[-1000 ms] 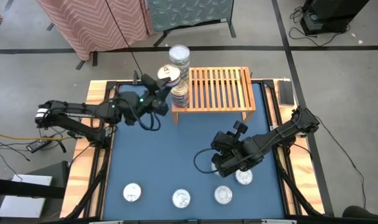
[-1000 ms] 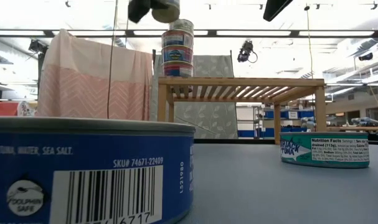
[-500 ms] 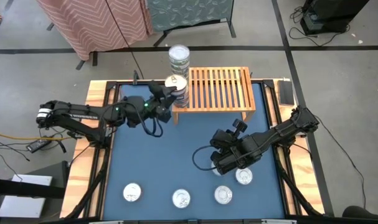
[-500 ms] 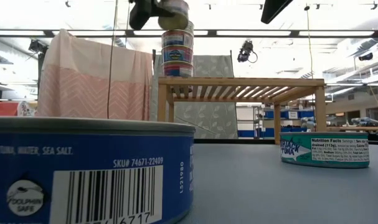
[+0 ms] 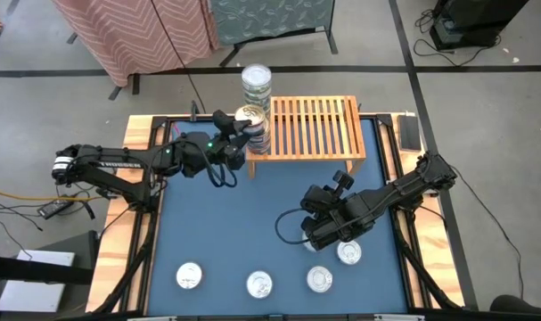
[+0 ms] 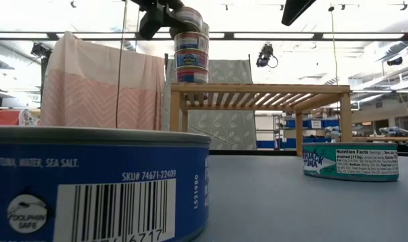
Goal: Stack canned seafood by type on shelf
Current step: Stack the blue tuna can on top of the other blue tuna cans on the shelf
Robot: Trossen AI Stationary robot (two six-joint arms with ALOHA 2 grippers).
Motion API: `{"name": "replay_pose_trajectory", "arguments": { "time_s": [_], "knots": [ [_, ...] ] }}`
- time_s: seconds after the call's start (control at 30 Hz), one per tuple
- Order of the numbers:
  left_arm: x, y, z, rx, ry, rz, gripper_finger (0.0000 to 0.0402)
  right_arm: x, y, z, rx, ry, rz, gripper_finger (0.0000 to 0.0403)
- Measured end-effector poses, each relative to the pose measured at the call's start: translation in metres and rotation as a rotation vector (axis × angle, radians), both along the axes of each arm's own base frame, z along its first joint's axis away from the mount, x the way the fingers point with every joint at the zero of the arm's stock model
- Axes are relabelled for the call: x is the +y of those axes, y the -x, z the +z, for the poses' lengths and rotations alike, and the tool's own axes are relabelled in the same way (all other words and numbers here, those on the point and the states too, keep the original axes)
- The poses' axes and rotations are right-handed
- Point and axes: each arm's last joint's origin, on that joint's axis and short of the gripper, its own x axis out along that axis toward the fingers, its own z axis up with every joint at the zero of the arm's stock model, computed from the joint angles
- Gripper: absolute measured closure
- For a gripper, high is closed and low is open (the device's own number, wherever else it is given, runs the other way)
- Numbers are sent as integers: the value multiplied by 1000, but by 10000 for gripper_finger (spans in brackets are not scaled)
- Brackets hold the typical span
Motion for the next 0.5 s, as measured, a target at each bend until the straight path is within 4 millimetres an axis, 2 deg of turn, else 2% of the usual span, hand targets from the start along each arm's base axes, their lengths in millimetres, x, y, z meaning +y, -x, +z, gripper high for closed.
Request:
{"name": "replay_pose_trajectory", "arguments": {
  "time_s": [0.27,0.5],
  "knots": [
    [-1,-1,0,-1,6,-39,188,0,0,0,-1,0,0,356],
    [0,0,-1,-26,45,-3,181,0,0,0,-1,0,0,353]
  ]
}}
